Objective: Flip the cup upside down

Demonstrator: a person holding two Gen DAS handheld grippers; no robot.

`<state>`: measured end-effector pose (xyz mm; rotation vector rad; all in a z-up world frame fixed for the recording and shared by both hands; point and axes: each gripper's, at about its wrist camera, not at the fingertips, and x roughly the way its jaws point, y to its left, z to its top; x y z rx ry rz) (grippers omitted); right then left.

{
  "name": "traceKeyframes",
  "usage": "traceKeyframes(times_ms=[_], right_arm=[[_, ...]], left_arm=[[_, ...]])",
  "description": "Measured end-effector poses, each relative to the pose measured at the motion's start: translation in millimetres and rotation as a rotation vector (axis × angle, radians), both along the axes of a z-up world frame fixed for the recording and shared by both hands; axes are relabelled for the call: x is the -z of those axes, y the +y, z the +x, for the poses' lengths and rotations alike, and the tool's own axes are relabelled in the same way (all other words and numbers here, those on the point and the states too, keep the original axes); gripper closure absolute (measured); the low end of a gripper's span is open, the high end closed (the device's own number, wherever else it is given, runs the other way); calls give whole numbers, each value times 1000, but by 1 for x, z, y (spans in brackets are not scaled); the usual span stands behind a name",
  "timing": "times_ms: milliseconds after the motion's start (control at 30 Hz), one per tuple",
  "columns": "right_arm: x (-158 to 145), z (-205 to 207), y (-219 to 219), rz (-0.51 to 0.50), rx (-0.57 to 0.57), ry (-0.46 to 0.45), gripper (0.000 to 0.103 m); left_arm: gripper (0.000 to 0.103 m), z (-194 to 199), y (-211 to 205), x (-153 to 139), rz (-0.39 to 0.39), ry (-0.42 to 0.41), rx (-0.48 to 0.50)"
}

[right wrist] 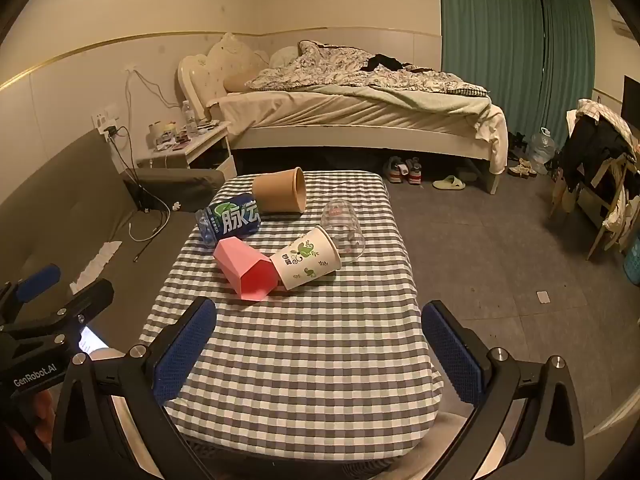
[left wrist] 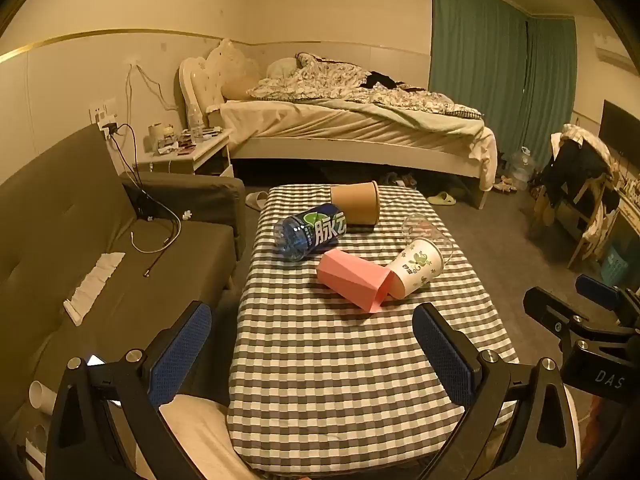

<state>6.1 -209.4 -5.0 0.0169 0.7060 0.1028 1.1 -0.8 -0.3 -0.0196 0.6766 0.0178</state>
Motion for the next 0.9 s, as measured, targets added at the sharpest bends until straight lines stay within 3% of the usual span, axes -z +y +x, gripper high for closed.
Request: traceKeyframes(times_ms=[467, 900], right_arm=[[0, 0, 1, -1, 1, 2, 0], [2, 0, 1, -1, 1, 4, 0]], left_arm=[[0, -8, -2, -6, 1, -7, -11], [0, -1, 5, 5, -10, 7, -17]])
